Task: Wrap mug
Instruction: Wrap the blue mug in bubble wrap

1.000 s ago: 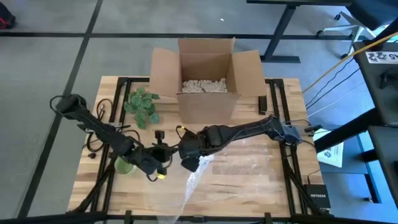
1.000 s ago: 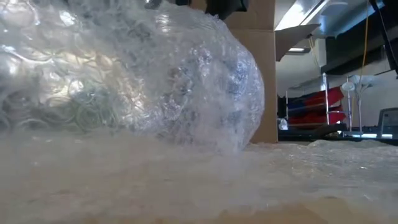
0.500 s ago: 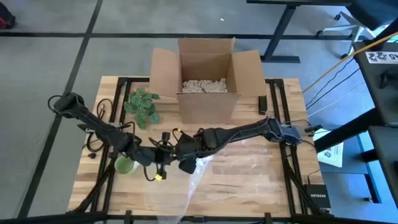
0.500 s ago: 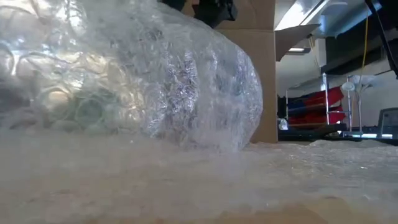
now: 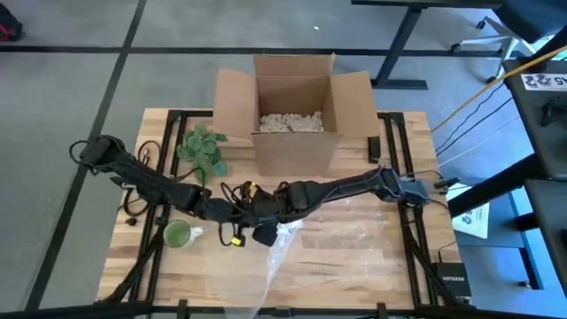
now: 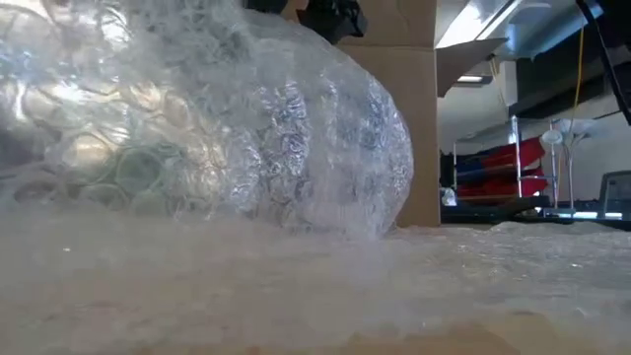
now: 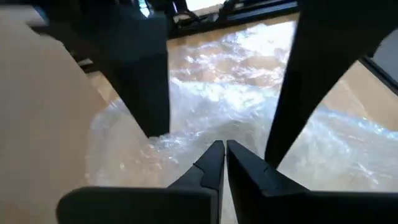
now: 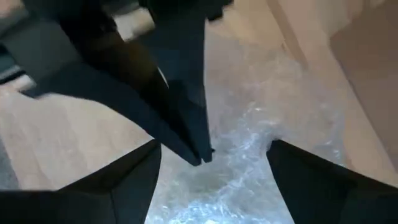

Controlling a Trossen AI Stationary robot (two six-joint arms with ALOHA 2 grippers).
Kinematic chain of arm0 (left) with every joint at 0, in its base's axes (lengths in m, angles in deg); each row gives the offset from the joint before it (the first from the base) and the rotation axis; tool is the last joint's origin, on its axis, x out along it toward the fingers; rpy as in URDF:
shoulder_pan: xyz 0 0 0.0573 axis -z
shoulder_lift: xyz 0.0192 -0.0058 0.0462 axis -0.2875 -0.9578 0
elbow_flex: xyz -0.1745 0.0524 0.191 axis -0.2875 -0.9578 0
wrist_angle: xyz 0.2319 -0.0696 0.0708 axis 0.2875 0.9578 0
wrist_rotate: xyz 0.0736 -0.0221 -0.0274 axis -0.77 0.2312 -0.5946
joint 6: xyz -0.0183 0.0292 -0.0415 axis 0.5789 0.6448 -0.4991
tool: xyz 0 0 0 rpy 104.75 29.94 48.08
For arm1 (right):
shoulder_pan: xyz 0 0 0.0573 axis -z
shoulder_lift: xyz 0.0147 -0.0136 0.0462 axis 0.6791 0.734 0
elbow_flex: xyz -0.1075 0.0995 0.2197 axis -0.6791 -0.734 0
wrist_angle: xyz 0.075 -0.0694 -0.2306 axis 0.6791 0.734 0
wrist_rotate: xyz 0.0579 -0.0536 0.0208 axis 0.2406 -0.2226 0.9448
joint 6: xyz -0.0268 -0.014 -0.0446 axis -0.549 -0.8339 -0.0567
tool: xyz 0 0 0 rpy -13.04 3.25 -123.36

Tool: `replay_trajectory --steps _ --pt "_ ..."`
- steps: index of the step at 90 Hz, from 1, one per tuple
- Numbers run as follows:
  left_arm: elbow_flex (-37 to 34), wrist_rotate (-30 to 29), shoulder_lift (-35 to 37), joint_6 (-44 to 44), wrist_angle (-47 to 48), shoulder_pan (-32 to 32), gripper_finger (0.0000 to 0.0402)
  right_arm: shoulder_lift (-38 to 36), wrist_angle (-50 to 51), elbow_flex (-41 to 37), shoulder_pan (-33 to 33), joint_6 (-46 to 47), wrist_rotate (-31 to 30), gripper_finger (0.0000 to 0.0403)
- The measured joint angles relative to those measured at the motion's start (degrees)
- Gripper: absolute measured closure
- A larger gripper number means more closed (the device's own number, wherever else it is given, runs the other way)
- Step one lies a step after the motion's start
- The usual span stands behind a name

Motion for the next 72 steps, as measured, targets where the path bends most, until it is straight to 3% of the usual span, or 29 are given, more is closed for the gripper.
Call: replay_trajectory --steps 22,47,61,72 --pt "0.0 0.9 -4.5 -2.9 0.2 -1.4 0.0402 0.0 0.3 0.0 0.0 0.0 -1.2 0.0123" --pt "0.0 1.1 -4.6 -2.7 0.6 -1.4 0.0402 -0.9 0.7 0.0 -0.1 1.9 -2.1 0.0123" --pt "0.0 1.1 -4.6 -2.9 1.2 -1.5 0.0402 -2.6 6.3 0.1 -0.4 6.6 -7.0 0.0123" --pt "0.0 1.2 -4.7 -2.9 1.4 -1.5 0.0402 -3.5 13.8 0.1 -1.4 11.7 -6.9 0.0123"
